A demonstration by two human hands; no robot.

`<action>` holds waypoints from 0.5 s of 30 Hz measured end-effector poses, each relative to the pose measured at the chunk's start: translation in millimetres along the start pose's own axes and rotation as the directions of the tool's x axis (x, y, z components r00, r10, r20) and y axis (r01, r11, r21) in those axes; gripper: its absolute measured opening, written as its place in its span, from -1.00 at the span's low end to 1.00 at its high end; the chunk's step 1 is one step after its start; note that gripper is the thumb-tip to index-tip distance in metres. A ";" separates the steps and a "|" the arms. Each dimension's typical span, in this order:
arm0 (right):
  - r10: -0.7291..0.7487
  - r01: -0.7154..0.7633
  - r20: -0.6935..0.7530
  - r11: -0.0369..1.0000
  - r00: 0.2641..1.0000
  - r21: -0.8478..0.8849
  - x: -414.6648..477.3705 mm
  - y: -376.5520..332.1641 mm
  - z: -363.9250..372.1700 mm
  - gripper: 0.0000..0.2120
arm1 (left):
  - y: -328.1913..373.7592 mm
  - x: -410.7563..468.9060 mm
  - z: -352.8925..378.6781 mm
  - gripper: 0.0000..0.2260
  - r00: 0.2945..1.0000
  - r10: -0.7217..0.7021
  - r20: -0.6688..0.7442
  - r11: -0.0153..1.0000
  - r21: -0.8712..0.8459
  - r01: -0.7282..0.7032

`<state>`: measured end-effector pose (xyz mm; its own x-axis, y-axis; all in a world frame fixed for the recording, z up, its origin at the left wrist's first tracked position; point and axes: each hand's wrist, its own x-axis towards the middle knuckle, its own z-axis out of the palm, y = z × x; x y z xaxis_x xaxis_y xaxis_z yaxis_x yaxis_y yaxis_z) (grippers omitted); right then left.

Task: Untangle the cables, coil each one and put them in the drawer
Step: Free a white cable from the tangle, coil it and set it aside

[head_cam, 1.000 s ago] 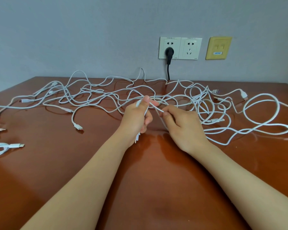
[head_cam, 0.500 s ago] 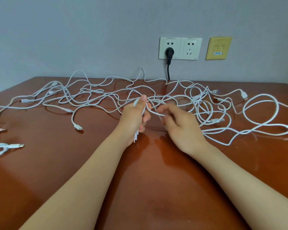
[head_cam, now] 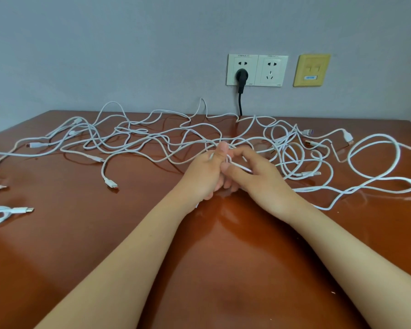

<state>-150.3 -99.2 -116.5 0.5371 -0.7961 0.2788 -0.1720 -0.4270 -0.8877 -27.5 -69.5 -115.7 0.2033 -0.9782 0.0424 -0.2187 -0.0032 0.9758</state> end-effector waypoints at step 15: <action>-0.058 0.058 0.011 0.954 0.998 -0.294 3.9 -1.9 -6.6 -0.87 | 0.5 6.2 0.4 -0.35 0.931 -0.098 0.352 0.991 -0.056 0.126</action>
<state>-153.4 -104.3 -111.3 0.5549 -0.7655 0.3257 -0.3759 -0.5800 -0.7227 -26.7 -75.7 -115.1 -0.1253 -0.9833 -0.1320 -0.1379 -0.1145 0.9838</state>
